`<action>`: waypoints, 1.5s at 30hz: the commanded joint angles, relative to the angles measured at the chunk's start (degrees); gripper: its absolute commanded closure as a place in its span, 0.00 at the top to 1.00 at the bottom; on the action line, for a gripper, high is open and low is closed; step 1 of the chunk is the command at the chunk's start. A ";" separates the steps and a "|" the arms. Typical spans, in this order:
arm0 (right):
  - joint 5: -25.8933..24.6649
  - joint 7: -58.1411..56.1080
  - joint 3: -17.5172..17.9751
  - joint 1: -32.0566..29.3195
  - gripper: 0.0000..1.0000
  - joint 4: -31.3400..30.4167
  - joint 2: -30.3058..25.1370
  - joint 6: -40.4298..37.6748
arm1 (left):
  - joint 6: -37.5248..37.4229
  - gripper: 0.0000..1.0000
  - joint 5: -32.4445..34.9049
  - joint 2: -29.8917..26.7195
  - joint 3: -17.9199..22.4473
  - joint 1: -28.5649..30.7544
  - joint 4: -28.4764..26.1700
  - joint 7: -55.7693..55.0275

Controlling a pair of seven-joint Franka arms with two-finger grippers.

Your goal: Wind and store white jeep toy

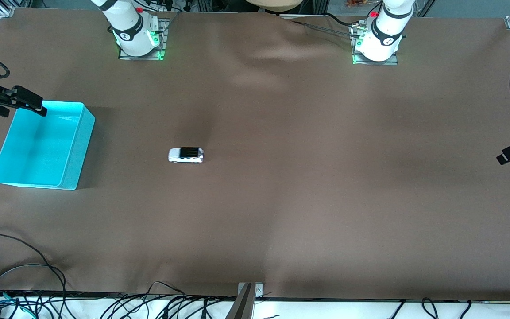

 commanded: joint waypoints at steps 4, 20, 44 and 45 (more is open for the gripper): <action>-0.36 0.65 0.44 -0.26 1.00 0.91 0.33 -0.52 | -4.32 1.00 -2.06 -0.14 -0.22 0.51 1.33 1.52; -0.36 0.65 0.44 -0.26 1.00 0.82 0.33 -0.52 | -5.55 1.00 -6.19 -2.42 1.27 1.39 0.28 1.52; -0.36 0.65 0.44 -0.26 1.00 0.82 0.33 -0.43 | -5.91 1.00 -16.30 -11.39 37.73 -31.55 -8.16 2.05; -0.36 0.65 0.44 -0.26 1.00 0.82 0.33 -0.43 | -5.82 1.00 -16.56 -11.56 39.23 -32.87 -8.51 2.40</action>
